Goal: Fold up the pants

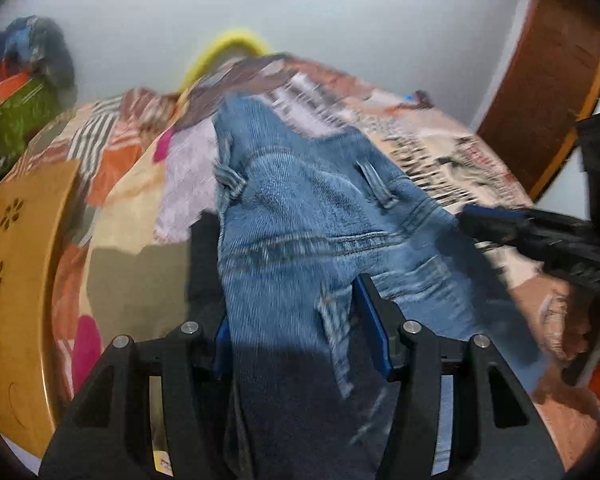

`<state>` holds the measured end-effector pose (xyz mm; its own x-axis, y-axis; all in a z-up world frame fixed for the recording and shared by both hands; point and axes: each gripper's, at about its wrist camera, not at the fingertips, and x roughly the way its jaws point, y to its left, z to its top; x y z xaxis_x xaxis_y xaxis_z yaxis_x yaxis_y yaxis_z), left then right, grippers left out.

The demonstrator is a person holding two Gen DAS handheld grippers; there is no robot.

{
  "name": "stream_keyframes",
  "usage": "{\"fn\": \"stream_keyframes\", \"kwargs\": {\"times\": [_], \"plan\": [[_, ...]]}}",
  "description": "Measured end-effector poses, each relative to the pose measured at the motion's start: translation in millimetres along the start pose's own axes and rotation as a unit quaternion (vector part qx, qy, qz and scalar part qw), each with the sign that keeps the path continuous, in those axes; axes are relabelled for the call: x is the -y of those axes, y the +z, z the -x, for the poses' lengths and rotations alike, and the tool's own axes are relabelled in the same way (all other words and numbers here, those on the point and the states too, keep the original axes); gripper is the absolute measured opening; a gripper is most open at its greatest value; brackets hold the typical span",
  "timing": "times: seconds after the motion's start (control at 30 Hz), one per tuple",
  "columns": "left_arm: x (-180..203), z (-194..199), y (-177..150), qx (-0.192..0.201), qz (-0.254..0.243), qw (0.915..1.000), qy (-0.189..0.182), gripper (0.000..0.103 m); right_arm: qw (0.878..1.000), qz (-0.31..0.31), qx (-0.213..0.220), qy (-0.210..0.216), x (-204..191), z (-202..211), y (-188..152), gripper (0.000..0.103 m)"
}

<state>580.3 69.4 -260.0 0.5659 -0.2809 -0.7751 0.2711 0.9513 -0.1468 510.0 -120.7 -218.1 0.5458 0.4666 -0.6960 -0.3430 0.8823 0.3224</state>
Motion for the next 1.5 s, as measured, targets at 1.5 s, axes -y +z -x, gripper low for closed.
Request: {"fn": "stream_keyframes", "kwargs": {"times": [1.5], "plan": [[227, 463, -164, 0.328, -0.023, 0.9390, 0.100, 0.085, 0.954, 0.122, 0.275, 0.001, -178, 376, -135, 0.057]]}}
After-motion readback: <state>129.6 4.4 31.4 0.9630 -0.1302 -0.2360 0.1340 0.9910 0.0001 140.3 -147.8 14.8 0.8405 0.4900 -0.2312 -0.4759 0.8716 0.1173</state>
